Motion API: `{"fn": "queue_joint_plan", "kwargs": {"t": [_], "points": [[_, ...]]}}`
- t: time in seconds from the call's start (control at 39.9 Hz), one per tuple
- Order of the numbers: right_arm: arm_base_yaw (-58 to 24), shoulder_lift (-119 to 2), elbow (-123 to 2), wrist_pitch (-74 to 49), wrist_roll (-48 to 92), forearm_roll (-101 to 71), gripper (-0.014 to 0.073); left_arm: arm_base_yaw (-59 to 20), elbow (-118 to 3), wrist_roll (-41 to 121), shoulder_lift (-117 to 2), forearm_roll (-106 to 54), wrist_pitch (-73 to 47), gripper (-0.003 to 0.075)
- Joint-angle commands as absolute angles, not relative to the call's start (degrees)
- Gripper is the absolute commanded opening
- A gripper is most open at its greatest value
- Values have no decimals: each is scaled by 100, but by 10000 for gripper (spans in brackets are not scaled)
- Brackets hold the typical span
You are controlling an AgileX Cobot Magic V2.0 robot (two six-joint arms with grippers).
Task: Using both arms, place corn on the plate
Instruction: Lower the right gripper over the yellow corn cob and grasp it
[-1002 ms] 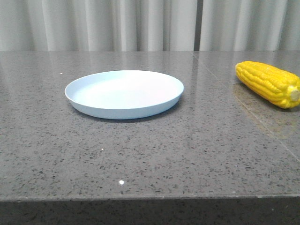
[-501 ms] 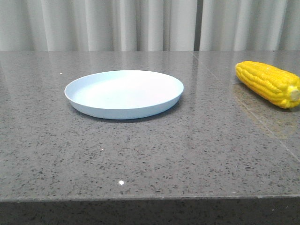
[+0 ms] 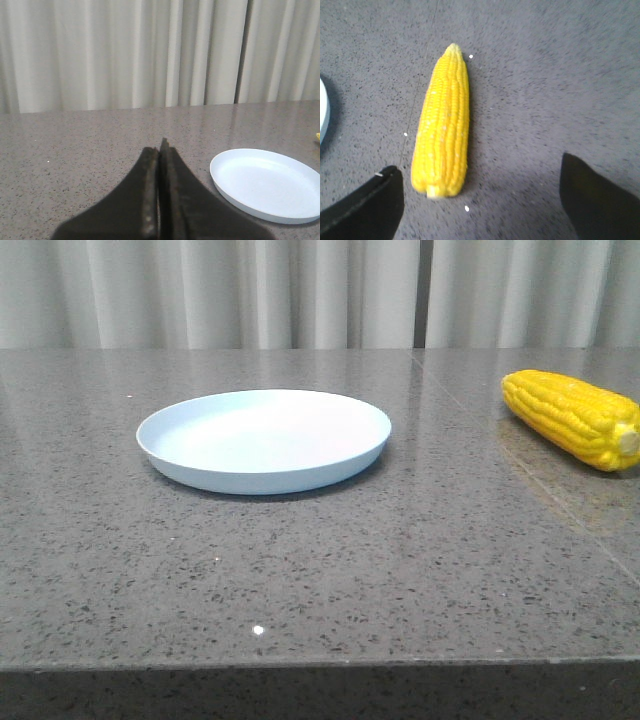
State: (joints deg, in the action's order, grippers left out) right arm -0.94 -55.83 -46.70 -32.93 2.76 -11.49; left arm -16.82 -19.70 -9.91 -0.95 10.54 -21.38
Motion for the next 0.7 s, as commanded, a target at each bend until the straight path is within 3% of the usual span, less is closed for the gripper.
{"fn": "queue_joint_plan", "kwargs": {"t": [0.0, 0.28, 0.53, 0.68], "points": [[-155, -6193, -5237, -3037, 330, -1385, 653, -1724, -2107, -1019, -176, 1072, -1722, -20], [-664, -8018, -6310, -3539, 330, -1385, 653, -1724, -2107, -1019, -176, 1072, -1722, -20], [-703, -8807, -6709, -3925, 330, -1385, 645, -1724, -2107, -1019, -176, 1072, -1722, -20], [-703, -8807, -6709, -4033, 330, -1385, 458, -1724, -2107, -1019, -176, 1072, -1722, -20]]}}
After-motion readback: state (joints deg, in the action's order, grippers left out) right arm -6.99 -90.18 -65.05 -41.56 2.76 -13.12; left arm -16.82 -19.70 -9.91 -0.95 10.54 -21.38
